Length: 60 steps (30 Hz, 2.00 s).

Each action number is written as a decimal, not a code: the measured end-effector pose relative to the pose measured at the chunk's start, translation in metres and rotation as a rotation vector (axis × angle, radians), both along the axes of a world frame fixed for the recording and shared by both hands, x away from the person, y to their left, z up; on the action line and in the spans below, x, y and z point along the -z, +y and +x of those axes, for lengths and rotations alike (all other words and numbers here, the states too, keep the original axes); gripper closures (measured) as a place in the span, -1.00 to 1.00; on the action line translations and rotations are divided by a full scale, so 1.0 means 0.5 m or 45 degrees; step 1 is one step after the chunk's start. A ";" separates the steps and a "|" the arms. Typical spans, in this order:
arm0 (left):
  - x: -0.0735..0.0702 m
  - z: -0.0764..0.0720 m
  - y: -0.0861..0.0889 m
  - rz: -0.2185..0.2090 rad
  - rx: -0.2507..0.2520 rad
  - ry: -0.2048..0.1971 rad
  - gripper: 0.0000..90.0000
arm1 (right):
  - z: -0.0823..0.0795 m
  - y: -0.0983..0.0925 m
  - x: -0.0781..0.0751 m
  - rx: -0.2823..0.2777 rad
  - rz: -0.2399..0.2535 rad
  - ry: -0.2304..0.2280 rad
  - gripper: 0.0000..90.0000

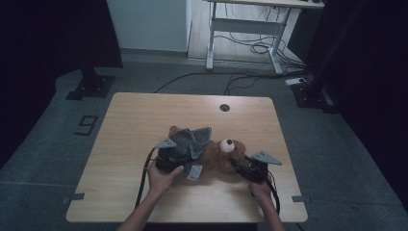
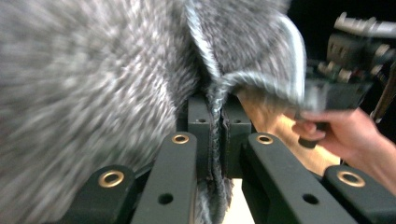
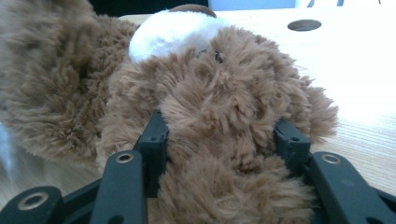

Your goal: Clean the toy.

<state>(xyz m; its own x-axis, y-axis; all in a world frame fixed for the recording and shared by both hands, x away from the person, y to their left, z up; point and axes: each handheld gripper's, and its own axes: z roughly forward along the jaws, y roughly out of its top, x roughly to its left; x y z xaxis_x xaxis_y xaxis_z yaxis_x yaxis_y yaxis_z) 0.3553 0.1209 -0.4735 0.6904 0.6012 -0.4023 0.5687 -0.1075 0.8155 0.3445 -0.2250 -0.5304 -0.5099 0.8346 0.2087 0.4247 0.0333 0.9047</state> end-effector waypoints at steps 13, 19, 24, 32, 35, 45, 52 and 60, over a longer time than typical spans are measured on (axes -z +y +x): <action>-0.093 0.010 -0.119 0.120 0.096 -0.101 0.87 | -0.001 0.002 -0.005 0.010 0.000 0.031 0.10; -0.031 0.028 -0.195 0.357 0.117 -0.042 0.86 | -0.004 -0.001 -0.006 -0.002 -0.011 0.035 0.10; -0.021 0.037 -0.122 0.226 0.071 0.011 0.89 | -0.005 0.001 -0.008 -0.020 -0.022 0.039 0.11; -0.031 0.044 -0.003 0.159 -0.069 0.031 0.89 | -0.005 0.002 -0.007 -0.020 -0.014 0.045 0.11; -0.019 0.053 0.037 0.135 -0.110 0.076 0.89 | -0.006 0.002 -0.006 -0.020 -0.013 0.040 0.11; 0.073 0.052 0.041 0.373 -0.162 0.136 0.90 | -0.007 0.004 -0.005 -0.032 -0.029 0.036 0.11; 0.105 0.052 0.067 0.414 -0.178 0.200 0.89 | -0.011 0.004 -0.004 -0.023 -0.029 0.038 0.11; -0.048 0.004 0.082 0.221 -0.165 -0.060 0.88 | -0.009 0.003 -0.004 -0.017 -0.023 0.041 0.11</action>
<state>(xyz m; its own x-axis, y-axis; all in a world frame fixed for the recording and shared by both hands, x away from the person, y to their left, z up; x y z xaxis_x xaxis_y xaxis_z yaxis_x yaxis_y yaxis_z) 0.3574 0.1619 -0.4497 0.6186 0.7435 -0.2541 0.5489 -0.1775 0.8169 0.3401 -0.2235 -0.5285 -0.5143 0.8314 0.2104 0.4532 0.0552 0.8897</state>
